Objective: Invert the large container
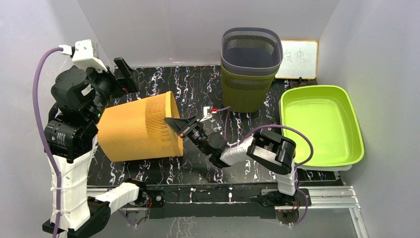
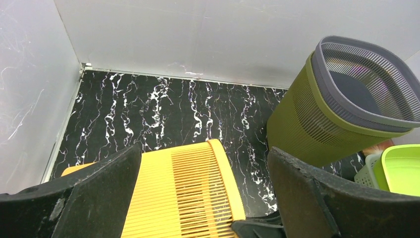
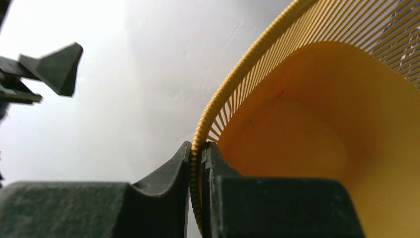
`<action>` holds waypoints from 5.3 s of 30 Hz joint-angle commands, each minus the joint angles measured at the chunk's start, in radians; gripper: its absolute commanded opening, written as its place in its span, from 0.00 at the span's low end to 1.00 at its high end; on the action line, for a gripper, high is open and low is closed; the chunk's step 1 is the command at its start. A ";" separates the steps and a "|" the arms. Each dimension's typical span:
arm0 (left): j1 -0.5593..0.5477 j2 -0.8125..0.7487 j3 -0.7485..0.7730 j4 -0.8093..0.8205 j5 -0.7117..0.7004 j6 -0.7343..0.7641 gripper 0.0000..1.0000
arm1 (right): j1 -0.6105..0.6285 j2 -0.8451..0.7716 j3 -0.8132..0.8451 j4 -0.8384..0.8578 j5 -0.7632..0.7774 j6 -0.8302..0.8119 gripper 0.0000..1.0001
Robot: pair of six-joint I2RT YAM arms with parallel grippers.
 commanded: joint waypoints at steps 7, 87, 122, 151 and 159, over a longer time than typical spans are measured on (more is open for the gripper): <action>-0.003 -0.015 -0.031 0.009 0.003 0.031 0.98 | -0.218 0.000 -0.327 0.408 0.052 0.416 0.00; -0.003 -0.057 -0.199 0.044 0.008 0.021 0.98 | -0.456 0.123 -0.372 0.059 -0.313 0.307 0.26; -0.003 -0.090 -0.364 0.104 0.004 0.022 0.98 | 0.186 -0.528 -0.122 -1.340 0.277 -0.353 0.42; -0.003 -0.199 -0.436 0.109 -0.006 0.037 0.98 | 0.221 0.014 0.414 -1.344 0.676 -0.280 0.98; -0.003 -0.235 -0.470 0.121 0.028 0.030 0.98 | 0.005 0.155 0.591 -1.216 0.631 -0.413 0.98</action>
